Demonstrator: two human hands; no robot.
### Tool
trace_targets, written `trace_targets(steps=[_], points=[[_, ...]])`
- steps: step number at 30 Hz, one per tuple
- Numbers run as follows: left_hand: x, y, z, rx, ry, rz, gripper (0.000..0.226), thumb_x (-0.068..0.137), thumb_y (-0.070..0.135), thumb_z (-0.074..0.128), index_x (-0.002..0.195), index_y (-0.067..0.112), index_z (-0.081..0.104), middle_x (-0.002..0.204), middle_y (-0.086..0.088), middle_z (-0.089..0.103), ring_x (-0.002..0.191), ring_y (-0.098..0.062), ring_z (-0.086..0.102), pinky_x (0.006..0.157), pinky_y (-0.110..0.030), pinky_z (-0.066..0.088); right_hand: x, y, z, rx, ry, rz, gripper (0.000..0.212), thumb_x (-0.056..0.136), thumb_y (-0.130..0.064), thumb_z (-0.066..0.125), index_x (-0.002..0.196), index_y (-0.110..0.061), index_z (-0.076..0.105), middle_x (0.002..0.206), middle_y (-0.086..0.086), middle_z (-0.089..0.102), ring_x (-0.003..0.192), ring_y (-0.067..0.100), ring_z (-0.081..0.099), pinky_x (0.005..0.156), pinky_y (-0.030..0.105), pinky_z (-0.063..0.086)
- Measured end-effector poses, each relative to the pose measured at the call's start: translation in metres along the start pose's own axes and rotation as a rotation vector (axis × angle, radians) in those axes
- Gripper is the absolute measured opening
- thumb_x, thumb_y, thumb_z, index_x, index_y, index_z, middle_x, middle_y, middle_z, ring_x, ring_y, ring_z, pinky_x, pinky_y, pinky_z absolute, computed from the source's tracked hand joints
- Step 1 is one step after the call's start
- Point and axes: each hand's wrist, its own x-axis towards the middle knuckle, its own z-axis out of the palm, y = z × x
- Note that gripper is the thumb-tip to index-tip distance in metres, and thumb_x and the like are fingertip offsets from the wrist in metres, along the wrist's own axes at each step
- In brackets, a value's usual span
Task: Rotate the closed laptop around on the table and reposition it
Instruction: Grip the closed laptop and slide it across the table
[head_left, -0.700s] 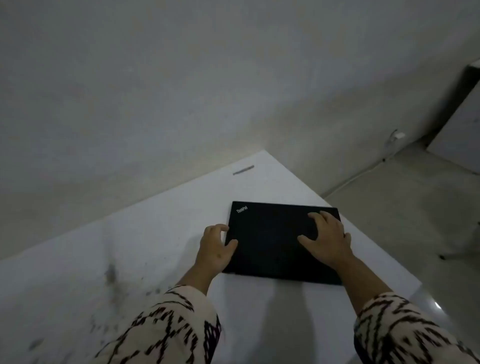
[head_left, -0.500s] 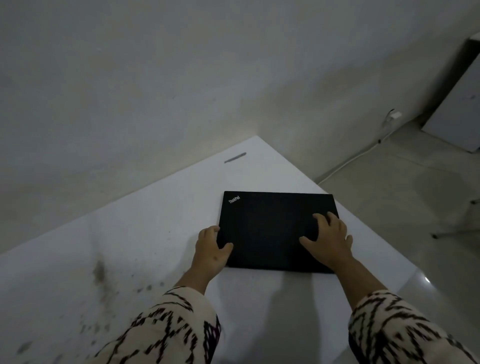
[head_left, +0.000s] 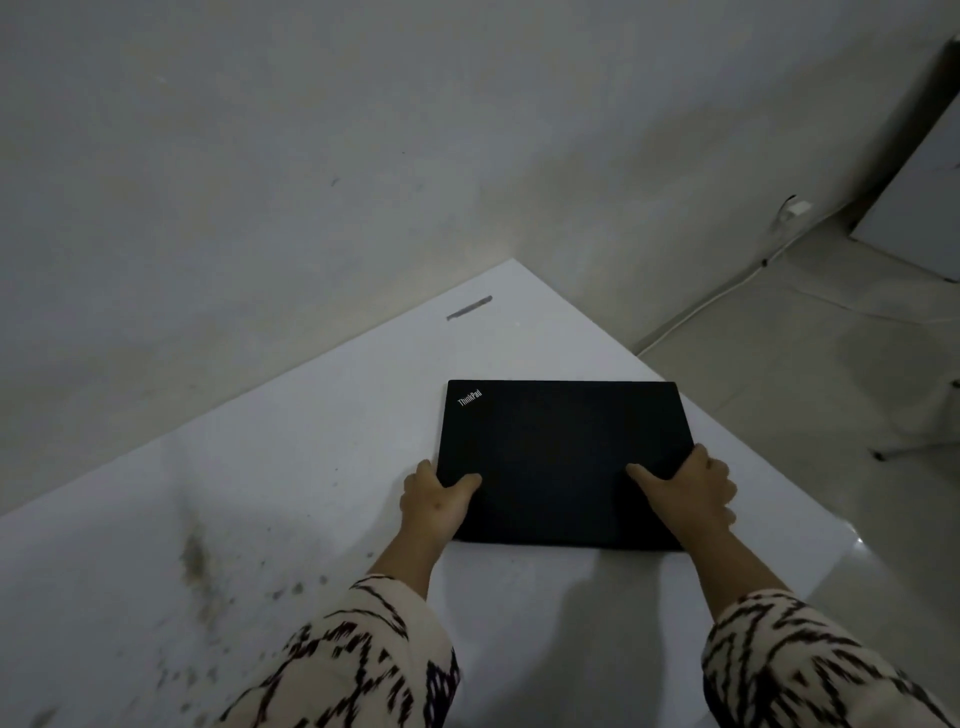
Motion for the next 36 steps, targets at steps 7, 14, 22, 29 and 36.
trace_targets(steps=[7, 14, 22, 29, 36], points=[[0.006, -0.002, -0.004, -0.109, -0.052, -0.077, 0.066, 0.075, 0.042, 0.067, 0.128, 0.008, 0.049, 0.132, -0.016, 0.052, 0.118, -0.034, 0.052, 0.102, -0.050, 0.046, 0.008, 0.004, -0.007, 0.160, -0.062, 0.045, 0.052, 0.077, -0.032, 0.072, 0.117, -0.009, 0.049, 0.134, 0.021, 0.036, 0.123, 0.043, 0.036, 0.101, 0.055, 0.039], [0.001, -0.014, -0.008, -0.128, 0.021, -0.091, 0.070, 0.074, 0.041, 0.068, 0.133, 0.015, 0.042, 0.134, -0.014, 0.046, 0.121, -0.034, 0.047, 0.101, -0.051, 0.045, 0.001, -0.003, -0.001, 0.194, -0.045, 0.067, 0.060, 0.080, -0.027, 0.068, 0.134, -0.014, 0.045, 0.137, 0.022, 0.036, 0.124, 0.044, 0.034, 0.100, 0.050, 0.037], [-0.007, -0.033, -0.035, -0.211, 0.190, -0.053, 0.056, 0.077, 0.029, 0.066, 0.127, 0.012, 0.047, 0.128, -0.014, 0.046, 0.113, -0.033, 0.052, 0.096, -0.051, 0.050, -0.016, -0.024, 0.020, 0.202, -0.093, -0.005, 0.058, 0.081, -0.018, 0.064, 0.135, -0.015, 0.043, 0.135, 0.020, 0.035, 0.124, 0.042, 0.034, 0.101, 0.051, 0.036], [-0.009, -0.047, -0.074, -0.209, 0.371, -0.007, 0.033, 0.080, 0.012, 0.055, 0.112, 0.008, 0.060, 0.114, -0.012, 0.053, 0.096, -0.030, 0.059, 0.087, -0.045, 0.055, -0.045, -0.050, 0.045, 0.160, -0.113, -0.059, 0.050, 0.080, -0.012, 0.058, 0.129, -0.013, 0.045, 0.131, 0.019, 0.036, 0.120, 0.042, 0.035, 0.099, 0.054, 0.038], [-0.013, -0.068, -0.133, -0.199, 0.530, -0.016, 0.033, 0.082, 0.012, 0.054, 0.114, 0.011, 0.062, 0.114, -0.014, 0.054, 0.095, -0.032, 0.059, 0.086, -0.044, 0.055, -0.084, -0.086, 0.081, 0.147, -0.194, -0.136, 0.050, 0.081, -0.011, 0.056, 0.130, -0.012, 0.044, 0.132, 0.020, 0.037, 0.119, 0.043, 0.037, 0.098, 0.051, 0.039]])
